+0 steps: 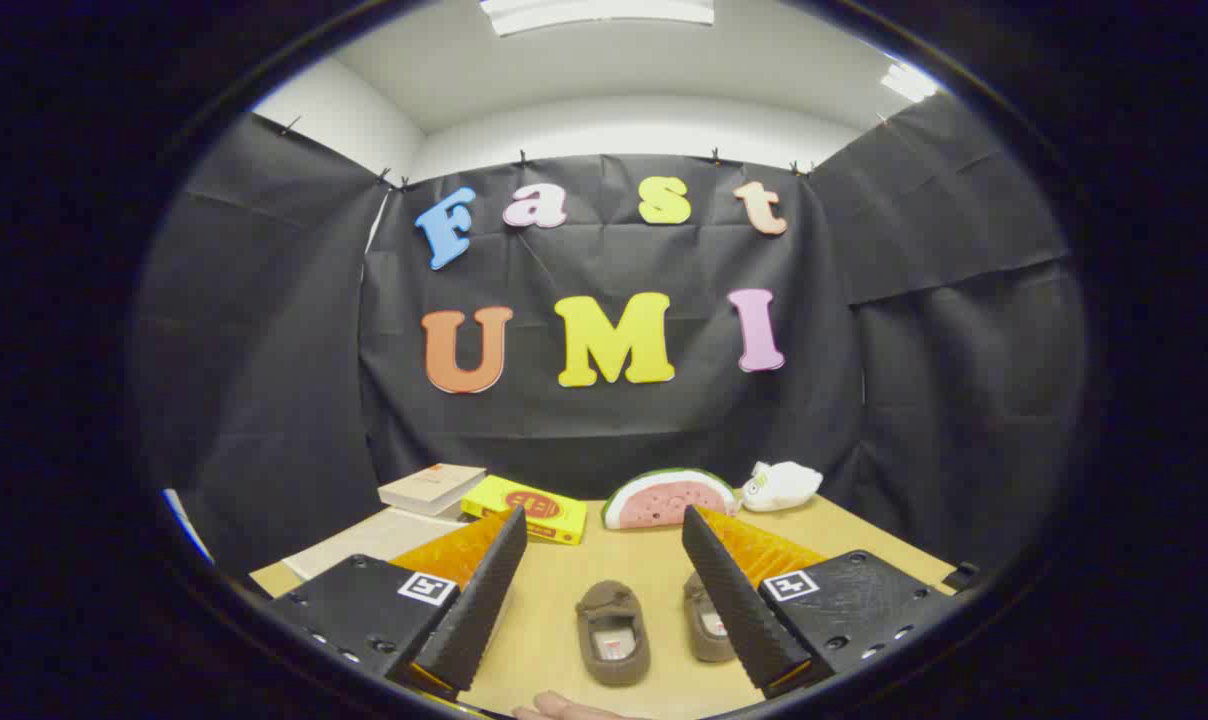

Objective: Open the storage box then place both shoes into the box .Put the left shoe in first, then the right shoe, with the right side of both shoes facing outward in a uniform manner.

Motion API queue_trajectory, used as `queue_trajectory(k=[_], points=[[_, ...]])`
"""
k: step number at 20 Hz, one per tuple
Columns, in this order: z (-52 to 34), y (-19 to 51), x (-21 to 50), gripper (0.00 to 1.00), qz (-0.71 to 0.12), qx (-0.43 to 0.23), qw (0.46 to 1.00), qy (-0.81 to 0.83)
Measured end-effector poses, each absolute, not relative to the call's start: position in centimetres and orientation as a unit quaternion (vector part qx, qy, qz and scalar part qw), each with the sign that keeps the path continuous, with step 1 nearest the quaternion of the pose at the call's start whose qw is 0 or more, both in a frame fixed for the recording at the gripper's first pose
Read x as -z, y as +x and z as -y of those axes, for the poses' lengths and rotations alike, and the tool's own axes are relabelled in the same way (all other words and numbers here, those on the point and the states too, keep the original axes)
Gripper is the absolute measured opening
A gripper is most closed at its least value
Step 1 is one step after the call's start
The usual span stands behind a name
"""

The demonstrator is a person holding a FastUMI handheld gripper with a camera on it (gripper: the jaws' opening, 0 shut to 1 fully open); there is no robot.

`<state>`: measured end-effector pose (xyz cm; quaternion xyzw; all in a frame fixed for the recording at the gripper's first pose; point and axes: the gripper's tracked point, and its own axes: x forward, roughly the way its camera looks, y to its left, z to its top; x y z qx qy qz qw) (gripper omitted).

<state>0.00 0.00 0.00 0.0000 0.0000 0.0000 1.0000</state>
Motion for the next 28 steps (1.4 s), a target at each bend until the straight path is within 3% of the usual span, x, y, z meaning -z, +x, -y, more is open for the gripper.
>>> queue_trajectory(k=[16,19,24,28], points=[[-1.1,3.2,3.5,0.95,-0.027,-0.019,0.999,-0.014],[-3.8,5.4,5.4,0.95,-0.058,-0.067,0.996,0.006],[-9.2,9.0,10.4,0.96,-0.179,-0.185,0.963,0.074],[-11.2,11.1,13.0,0.96,-0.234,-0.228,0.940,0.099]])
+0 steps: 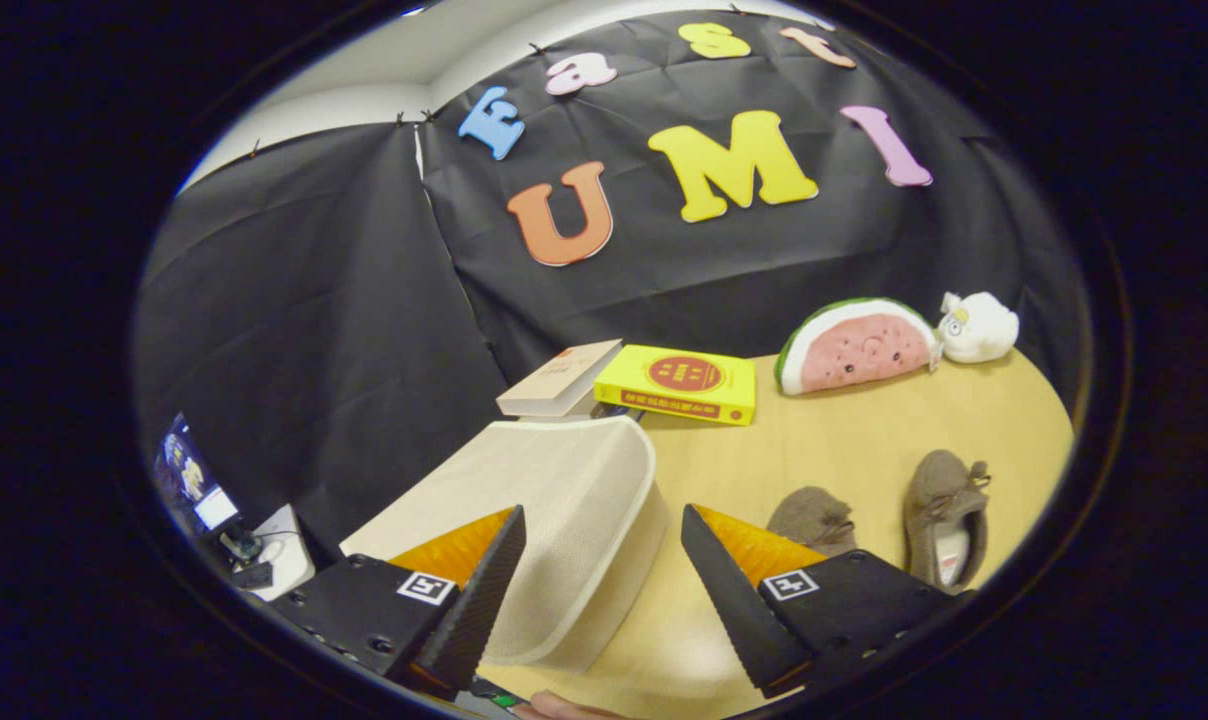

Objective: Open the storage box then place both shoes into the box .Put the left shoe in first, then the right shoe, with the right side of both shoes facing outward in a uniform manner.

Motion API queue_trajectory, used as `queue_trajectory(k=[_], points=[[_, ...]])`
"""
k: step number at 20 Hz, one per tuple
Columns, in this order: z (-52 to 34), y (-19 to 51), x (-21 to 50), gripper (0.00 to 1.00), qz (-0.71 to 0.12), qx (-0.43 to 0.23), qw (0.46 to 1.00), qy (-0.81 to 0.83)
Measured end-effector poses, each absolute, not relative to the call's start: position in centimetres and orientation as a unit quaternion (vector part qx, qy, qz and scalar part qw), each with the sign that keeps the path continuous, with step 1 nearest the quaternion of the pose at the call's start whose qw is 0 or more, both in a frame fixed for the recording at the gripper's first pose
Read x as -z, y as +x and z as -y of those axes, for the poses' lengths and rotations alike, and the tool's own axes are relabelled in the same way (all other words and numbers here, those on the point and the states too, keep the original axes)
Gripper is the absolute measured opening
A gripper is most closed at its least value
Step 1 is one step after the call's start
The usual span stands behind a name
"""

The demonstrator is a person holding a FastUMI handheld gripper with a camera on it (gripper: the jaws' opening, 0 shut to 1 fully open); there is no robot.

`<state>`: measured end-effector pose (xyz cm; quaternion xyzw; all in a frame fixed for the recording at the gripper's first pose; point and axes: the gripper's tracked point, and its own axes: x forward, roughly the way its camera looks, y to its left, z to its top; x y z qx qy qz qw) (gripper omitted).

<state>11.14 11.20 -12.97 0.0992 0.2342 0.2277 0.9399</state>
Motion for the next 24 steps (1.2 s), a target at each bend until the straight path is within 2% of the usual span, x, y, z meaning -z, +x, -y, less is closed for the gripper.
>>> queue_trajectory(k=[9,10,12,14,17,21,24], points=[[-12.8,13.7,15.8,0.99,-0.280,-0.273,0.902,0.183],[-13.4,13.7,16.0,0.98,-0.292,-0.285,0.889,0.209],[-13.9,13.7,16.2,0.82,-0.307,-0.294,0.871,0.246],[-13.8,13.6,16.3,0.80,-0.317,-0.303,0.857,0.271],[-13.8,13.5,16.4,0.69,-0.344,-0.304,0.835,0.303],[-13.9,13.6,16.4,0.69,-0.352,-0.310,0.825,0.314],[-14.1,13.7,17.2,0.74,-0.362,-0.314,0.808,0.342]])
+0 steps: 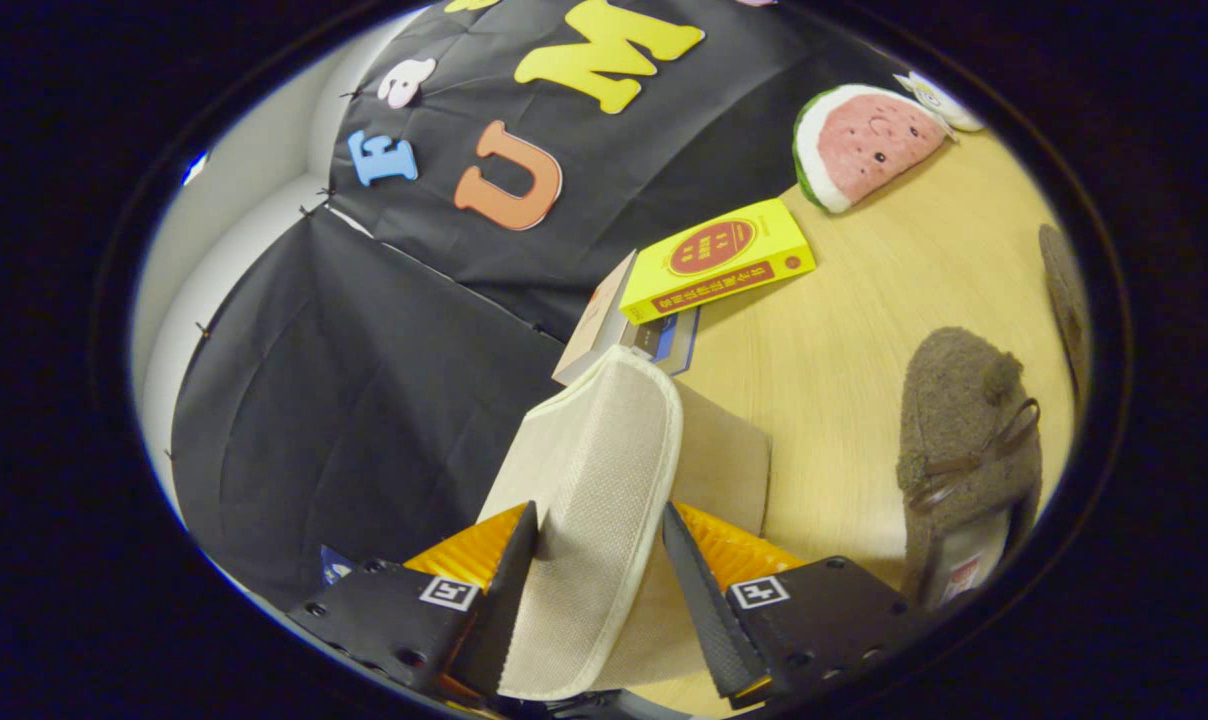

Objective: Open the storage box then place both shoes into the box .Put the left shoe in first, then the right shoe, with the right side of both shoes facing outward in a uniform manner.

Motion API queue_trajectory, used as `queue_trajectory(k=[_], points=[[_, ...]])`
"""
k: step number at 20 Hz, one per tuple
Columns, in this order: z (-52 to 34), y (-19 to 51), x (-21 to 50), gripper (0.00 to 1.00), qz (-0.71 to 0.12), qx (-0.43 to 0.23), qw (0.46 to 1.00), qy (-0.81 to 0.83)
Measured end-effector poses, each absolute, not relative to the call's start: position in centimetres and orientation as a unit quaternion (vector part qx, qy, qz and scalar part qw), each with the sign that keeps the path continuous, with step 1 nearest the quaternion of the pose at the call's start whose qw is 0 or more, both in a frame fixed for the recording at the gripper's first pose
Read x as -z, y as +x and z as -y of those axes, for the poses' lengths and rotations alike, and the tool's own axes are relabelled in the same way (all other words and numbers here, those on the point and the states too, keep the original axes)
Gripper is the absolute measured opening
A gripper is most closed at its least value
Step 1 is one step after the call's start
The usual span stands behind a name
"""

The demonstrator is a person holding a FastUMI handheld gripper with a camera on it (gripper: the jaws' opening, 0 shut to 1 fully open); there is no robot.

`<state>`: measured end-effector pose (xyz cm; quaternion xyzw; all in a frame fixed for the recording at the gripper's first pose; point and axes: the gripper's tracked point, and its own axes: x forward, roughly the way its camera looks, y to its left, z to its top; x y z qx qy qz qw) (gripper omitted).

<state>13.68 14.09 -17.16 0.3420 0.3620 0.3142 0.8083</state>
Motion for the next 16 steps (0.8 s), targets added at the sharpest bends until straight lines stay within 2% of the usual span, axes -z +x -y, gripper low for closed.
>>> queue_trajectory(k=[4,6,9,14,16], points=[[-14.6,13.4,16.9,0.81,-0.380,-0.327,0.773,0.389],[-14.2,13.4,17.0,0.65,-0.382,-0.327,0.781,0.372],[-14.0,13.3,16.8,0.59,-0.403,-0.309,0.784,0.356],[-13.5,13.1,15.9,0.59,-0.399,-0.275,0.819,0.308],[-12.9,13.1,15.2,0.52,-0.393,-0.265,0.827,0.303]])
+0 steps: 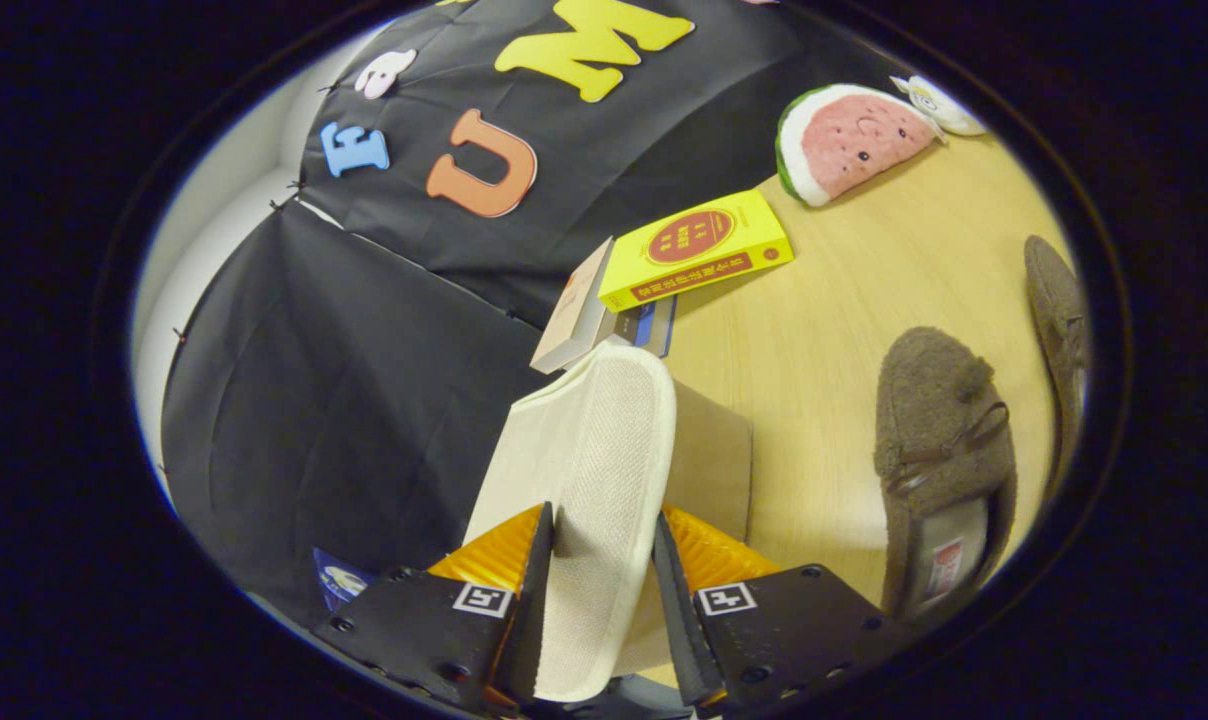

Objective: Open the storage box then place both shoes into the box .Put the left shoe in first, then the right shoe, with the right side of both shoes facing outward in a uniform manner.

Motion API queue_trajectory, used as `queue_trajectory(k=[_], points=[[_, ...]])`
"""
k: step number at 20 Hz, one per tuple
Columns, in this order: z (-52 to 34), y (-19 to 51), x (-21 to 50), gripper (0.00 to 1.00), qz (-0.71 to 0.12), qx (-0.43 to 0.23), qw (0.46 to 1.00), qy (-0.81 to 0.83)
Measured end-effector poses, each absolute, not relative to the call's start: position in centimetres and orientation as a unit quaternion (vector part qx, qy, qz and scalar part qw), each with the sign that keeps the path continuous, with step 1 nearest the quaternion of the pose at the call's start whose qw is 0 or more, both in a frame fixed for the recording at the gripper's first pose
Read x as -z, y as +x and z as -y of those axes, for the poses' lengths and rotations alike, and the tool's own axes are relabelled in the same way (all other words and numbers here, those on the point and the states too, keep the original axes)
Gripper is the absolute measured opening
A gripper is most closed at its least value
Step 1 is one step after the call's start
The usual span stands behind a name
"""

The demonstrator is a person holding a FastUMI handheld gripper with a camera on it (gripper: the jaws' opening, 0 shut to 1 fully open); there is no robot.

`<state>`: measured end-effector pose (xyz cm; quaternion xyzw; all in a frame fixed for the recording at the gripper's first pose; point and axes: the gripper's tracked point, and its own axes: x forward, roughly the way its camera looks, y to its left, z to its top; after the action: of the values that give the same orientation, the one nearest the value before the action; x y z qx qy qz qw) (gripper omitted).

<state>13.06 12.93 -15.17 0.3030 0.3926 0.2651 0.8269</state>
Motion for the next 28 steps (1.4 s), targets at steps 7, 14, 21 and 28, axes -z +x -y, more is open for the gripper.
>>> queue_trajectory(k=[7,14,21,28], points=[[-13.7,12.2,12.3,0.09,-0.387,-0.259,0.838,0.284],[-15.4,11.1,7.0,0.05,-0.357,-0.271,0.859,0.247],[-22.4,9.9,-0.5,0.05,-0.317,-0.313,0.862,0.242],[-31.8,9.6,-3.3,0.10,-0.299,-0.351,0.864,0.203]])
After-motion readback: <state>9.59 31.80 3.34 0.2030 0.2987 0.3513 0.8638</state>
